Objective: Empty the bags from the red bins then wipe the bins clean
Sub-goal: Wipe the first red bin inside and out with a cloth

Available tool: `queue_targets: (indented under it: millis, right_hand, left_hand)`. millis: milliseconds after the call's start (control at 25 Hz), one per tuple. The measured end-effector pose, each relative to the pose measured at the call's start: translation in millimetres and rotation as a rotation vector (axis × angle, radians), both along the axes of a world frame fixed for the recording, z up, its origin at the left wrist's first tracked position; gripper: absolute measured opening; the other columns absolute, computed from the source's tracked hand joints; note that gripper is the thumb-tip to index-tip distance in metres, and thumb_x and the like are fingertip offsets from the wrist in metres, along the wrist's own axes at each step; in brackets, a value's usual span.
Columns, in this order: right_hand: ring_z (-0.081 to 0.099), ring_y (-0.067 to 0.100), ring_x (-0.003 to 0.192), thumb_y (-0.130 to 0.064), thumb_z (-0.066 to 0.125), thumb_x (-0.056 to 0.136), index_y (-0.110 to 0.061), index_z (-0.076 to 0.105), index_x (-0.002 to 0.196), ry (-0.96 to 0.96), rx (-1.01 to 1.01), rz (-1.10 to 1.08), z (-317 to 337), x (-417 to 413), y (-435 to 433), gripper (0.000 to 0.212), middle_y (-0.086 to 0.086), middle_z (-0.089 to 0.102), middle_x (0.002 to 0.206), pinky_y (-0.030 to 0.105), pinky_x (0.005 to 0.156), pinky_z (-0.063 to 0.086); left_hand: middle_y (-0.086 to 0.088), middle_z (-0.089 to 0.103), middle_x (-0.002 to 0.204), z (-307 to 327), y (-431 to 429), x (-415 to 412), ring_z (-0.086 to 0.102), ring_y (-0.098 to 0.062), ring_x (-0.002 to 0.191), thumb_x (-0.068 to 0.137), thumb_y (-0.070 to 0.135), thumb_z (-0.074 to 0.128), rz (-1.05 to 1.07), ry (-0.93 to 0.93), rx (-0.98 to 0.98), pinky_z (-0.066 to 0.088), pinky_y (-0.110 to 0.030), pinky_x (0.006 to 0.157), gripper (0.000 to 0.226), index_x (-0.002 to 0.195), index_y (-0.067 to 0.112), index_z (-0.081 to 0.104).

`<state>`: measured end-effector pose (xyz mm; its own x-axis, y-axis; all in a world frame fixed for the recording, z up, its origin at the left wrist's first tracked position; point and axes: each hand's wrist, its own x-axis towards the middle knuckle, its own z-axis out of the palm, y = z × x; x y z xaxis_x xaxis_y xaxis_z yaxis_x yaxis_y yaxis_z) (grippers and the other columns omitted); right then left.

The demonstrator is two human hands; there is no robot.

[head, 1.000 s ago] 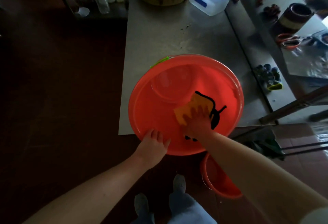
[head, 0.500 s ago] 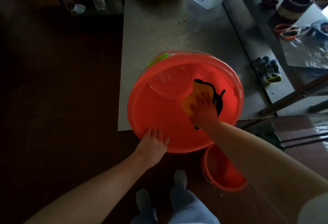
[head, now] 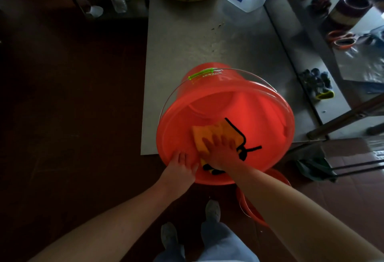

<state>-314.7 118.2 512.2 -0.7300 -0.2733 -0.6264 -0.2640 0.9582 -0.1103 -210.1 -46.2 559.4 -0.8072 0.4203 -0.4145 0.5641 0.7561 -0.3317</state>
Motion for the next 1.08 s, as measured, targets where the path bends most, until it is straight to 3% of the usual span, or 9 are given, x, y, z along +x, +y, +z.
queue_targets:
  millis: [120, 240, 440, 600, 680, 920, 1080]
  right_hand:
    - [-0.005, 0.034, 0.155, -0.065, 0.027, 0.101, -0.038, 0.019, 0.159, 0.177, 0.097, 0.079, 3.8, -4.7, 32.1, 0.065, 0.005, 0.004, 0.170, 0.054, 0.121, -0.012]
    - [-0.001, 0.035, 0.155, -0.063, 0.030, 0.100, -0.036, 0.033, 0.156, 0.301, 0.153, 0.120, 19.1, -5.6, 50.1, 0.062, 0.009, 0.012, 0.169, 0.051, 0.120, -0.016]
    - [-0.008, 0.036, 0.155, -0.064, 0.023, 0.099, -0.037, 0.020, 0.159, 0.209, 0.212, 0.040, 39.3, 18.4, 29.0, 0.066, 0.008, 0.004, 0.170, 0.055, 0.121, -0.014]
    - [-0.009, 0.035, 0.155, -0.067, 0.021, 0.099, -0.040, 0.012, 0.160, 0.073, 0.107, -0.023, 45.1, 37.5, 2.7, 0.067, 0.004, 0.001, 0.170, 0.057, 0.121, -0.010]
    - [-0.008, 0.033, 0.155, -0.069, 0.020, 0.098, -0.041, 0.012, 0.160, 0.071, 0.124, 0.029, 52.1, 36.5, 6.4, 0.068, 0.002, 0.001, 0.170, 0.056, 0.122, -0.009]
    - [-0.007, 0.034, 0.155, -0.063, 0.022, 0.099, -0.039, 0.025, 0.157, 0.262, 0.317, 0.097, 75.5, 26.1, 36.4, 0.063, 0.007, 0.007, 0.170, 0.053, 0.120, -0.017]
    - [-0.007, 0.035, 0.154, -0.064, 0.020, 0.099, -0.039, 0.022, 0.158, 0.178, 0.259, 0.015, 79.6, 47.1, 15.4, 0.064, 0.006, 0.006, 0.169, 0.056, 0.120, -0.014]
  left_hand:
    - [-0.036, 0.041, 0.145, -2.7, -1.9, -0.2, 0.042, -0.050, 0.134, 0.102, 0.038, 0.045, -0.010, 0.089, 0.057, 0.023, -0.061, 0.115, 0.060, 0.152, 0.008, 0.033]
    - [-0.040, 0.034, 0.147, 7.5, 6.4, -1.2, 0.036, -0.052, 0.137, 0.105, 0.029, 0.037, 0.000, 0.068, 0.091, 0.018, -0.062, 0.116, 0.058, 0.155, 0.004, 0.023]
    - [-0.031, 0.054, 0.133, 12.7, 5.0, -5.6, 0.050, -0.045, 0.125, 0.103, 0.026, 0.041, 0.036, 0.127, 0.140, 0.031, -0.056, 0.109, 0.046, 0.146, 0.009, 0.043]
    - [-0.017, 0.069, 0.107, 15.5, 2.1, -8.2, 0.063, -0.036, 0.102, 0.095, 0.030, 0.054, 0.031, 0.079, 0.122, 0.043, -0.048, 0.094, 0.031, 0.120, 0.015, 0.063]
    - [-0.016, 0.070, 0.103, 13.5, -0.2, -9.2, 0.063, -0.036, 0.097, 0.092, 0.033, 0.057, 0.043, 0.068, 0.140, 0.044, -0.048, 0.091, 0.033, 0.120, 0.017, 0.064]
    - [-0.018, 0.065, 0.120, 13.2, 0.1, -11.0, 0.059, -0.037, 0.111, 0.097, 0.040, 0.051, 0.049, 0.129, 0.175, 0.037, -0.050, 0.099, 0.044, 0.135, 0.019, 0.054]
    - [-0.011, 0.069, 0.107, 18.5, 0.1, -12.0, 0.062, -0.033, 0.100, 0.098, 0.036, 0.050, 0.045, 0.141, 0.179, 0.039, -0.046, 0.092, 0.035, 0.126, 0.019, 0.060]
